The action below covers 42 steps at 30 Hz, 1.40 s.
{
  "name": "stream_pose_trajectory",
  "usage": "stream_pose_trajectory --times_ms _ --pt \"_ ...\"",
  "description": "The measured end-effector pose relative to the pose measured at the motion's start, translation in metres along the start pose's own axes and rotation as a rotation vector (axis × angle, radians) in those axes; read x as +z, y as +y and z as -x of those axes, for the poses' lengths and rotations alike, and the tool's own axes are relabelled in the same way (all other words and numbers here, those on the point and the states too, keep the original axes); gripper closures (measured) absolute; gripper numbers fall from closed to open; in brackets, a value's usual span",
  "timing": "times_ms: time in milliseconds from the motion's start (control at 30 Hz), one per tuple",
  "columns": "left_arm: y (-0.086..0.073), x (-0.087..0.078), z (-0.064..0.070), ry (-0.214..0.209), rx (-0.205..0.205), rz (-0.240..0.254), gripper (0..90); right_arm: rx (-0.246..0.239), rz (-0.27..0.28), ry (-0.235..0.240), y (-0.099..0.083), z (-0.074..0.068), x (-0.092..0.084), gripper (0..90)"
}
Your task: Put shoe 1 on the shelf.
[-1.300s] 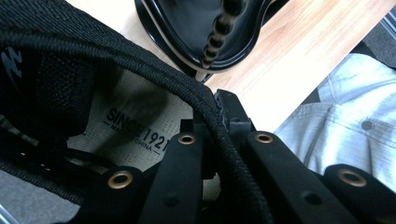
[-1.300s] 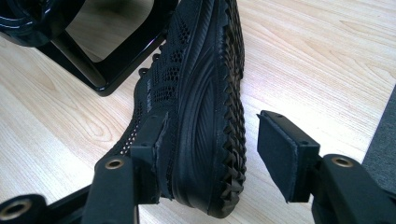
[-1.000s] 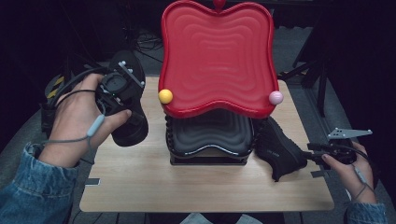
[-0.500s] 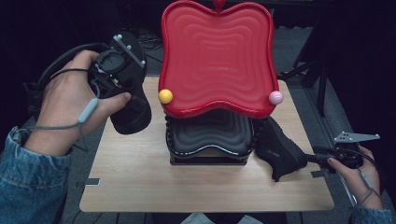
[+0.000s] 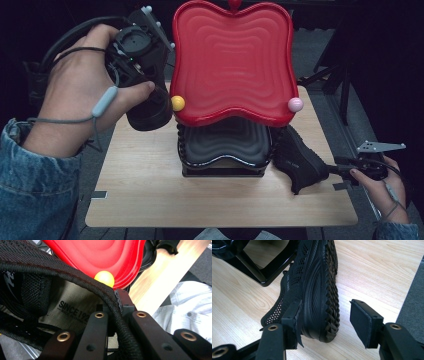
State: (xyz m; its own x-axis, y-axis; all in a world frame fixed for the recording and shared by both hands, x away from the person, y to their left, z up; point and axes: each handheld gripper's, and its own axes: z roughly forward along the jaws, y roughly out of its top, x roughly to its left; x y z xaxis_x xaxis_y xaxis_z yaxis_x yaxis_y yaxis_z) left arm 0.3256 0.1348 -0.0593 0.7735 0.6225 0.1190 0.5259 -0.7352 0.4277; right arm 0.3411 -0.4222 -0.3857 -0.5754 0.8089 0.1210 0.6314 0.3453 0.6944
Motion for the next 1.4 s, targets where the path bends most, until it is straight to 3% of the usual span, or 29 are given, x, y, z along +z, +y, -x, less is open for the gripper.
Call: stream_pose_trajectory --times_ms 333,600,700,1033,1400 --pt "0.022 -0.011 0.007 0.003 0.039 0.032 87.3 0.004 0.005 0.006 -0.001 0.001 0.000 44.6" --pt "0.043 -0.009 0.010 0.005 0.062 0.067 87.6 0.005 0.003 0.009 -0.001 0.002 0.001 44.6" --pt "0.053 -0.006 0.011 -0.029 0.072 0.087 87.4 0.002 0.009 0.008 -0.002 0.003 0.001 44.5" --pt "0.076 0.010 0.014 -0.016 0.117 0.127 87.3 0.011 0.012 0.015 -0.003 0.004 -0.001 44.5" --pt "0.101 0.031 0.022 -0.021 0.174 0.116 86.7 0.011 0.014 0.014 -0.003 0.006 -0.001 44.3"
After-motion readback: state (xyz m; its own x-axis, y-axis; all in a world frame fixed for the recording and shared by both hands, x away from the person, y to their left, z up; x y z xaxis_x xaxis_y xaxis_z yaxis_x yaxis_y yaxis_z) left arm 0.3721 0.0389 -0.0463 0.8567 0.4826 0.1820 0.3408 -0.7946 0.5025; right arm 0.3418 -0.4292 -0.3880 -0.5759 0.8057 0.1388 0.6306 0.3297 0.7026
